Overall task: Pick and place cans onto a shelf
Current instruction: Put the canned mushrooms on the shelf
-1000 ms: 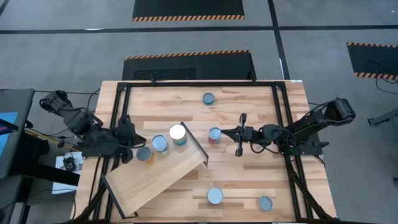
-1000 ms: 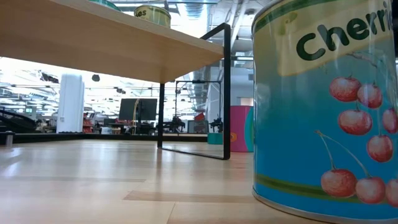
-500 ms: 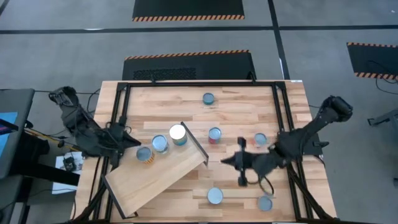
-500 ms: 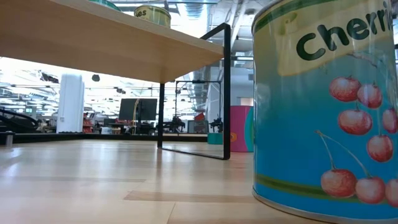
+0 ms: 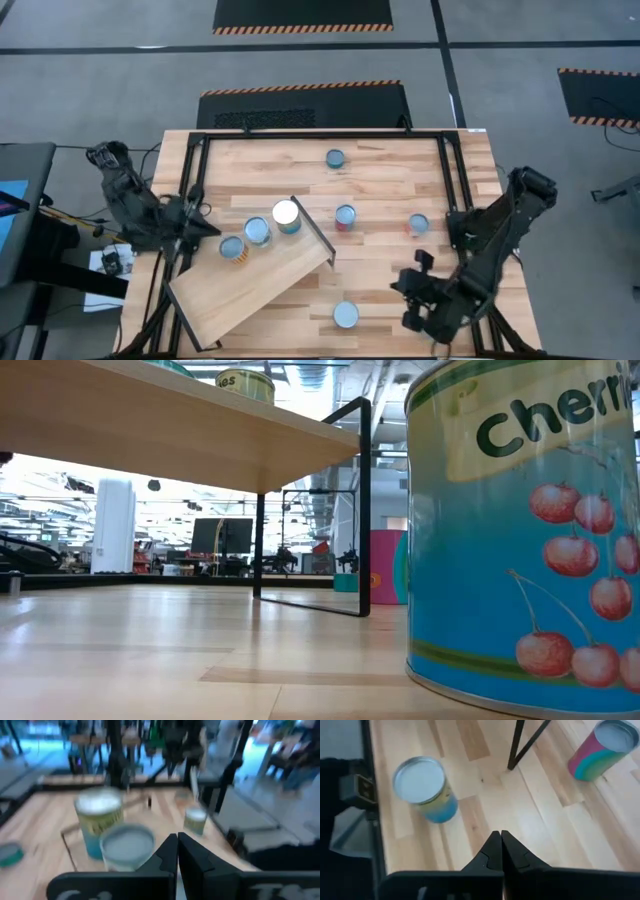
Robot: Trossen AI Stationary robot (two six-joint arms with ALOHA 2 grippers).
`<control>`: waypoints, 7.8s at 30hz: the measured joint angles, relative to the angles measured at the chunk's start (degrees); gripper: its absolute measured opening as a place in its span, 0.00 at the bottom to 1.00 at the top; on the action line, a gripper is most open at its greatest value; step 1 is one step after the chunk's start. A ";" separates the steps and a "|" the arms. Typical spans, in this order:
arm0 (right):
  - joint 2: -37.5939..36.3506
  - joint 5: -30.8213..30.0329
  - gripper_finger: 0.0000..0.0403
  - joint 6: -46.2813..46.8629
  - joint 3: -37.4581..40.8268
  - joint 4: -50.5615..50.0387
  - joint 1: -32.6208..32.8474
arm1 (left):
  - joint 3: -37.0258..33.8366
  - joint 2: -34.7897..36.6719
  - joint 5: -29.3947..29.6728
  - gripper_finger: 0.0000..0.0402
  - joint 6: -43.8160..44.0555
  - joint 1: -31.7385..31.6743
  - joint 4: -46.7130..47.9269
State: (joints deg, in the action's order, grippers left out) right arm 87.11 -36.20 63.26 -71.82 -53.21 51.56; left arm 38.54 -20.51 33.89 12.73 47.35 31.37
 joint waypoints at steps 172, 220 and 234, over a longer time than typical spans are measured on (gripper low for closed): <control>32.21 28.61 0.07 -75.36 -44.28 3.00 -32.09 | -9.53 15.42 -34.09 0.00 -8.43 -43.73 -2.59; -5.65 5.13 0.01 -61.43 42.17 96.77 -21.51 | 40.09 -37.45 -20.11 0.00 -12.51 -29.08 24.86; -0.99 4.10 0.02 -61.78 45.71 106.79 -21.71 | 56.51 -64.99 -13.66 0.00 -5.50 -12.28 31.11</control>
State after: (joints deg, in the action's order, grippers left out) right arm 86.13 -32.10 1.49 -26.11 53.58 29.85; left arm 95.05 -85.50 20.23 7.23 35.07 62.47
